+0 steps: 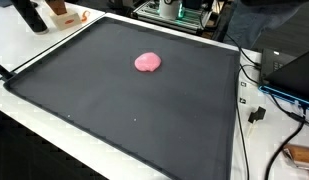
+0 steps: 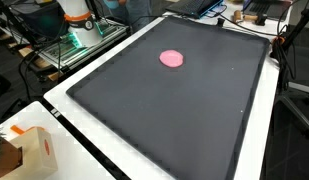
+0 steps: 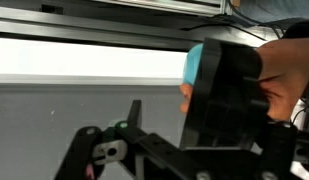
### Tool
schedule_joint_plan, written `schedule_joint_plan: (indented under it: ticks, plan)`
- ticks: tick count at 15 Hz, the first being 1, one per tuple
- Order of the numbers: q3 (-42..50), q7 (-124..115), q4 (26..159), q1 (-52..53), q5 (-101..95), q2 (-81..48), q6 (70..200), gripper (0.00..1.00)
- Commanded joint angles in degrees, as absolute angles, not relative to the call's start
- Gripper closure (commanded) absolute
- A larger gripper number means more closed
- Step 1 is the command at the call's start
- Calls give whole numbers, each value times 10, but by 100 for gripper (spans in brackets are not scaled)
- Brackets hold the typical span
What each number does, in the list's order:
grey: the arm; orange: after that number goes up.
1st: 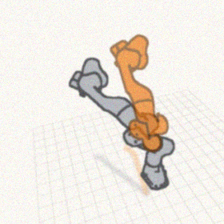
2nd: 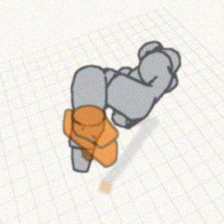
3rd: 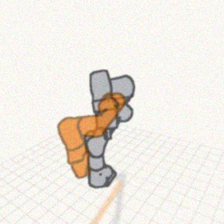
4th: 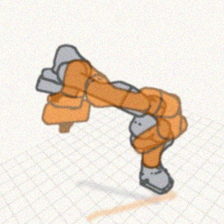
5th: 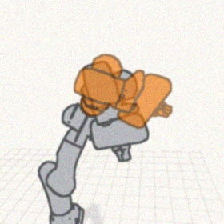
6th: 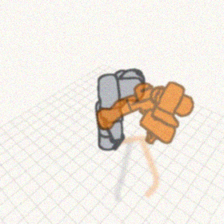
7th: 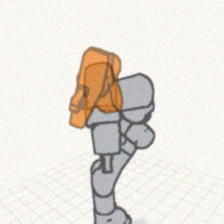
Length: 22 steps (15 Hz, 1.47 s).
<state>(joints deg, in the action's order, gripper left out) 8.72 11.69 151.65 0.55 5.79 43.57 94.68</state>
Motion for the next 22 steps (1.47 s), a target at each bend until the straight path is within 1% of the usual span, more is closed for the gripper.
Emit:
schedule_joint_plan:
  ticks: [1,5,7,11,12,22]
  plan:
    - [80,118,1514,-5,56,434,944,26]
    - [81,119,1516,-7,57,437,946,58]
    - [82,119,1516,-8,59,439,948,71]
    - [81,120,1512,-8,60,434,950,71]
    - [81,120,1512,-8,60,434,951,46]
    - [80,120,1512,-8,60,433,951,46]
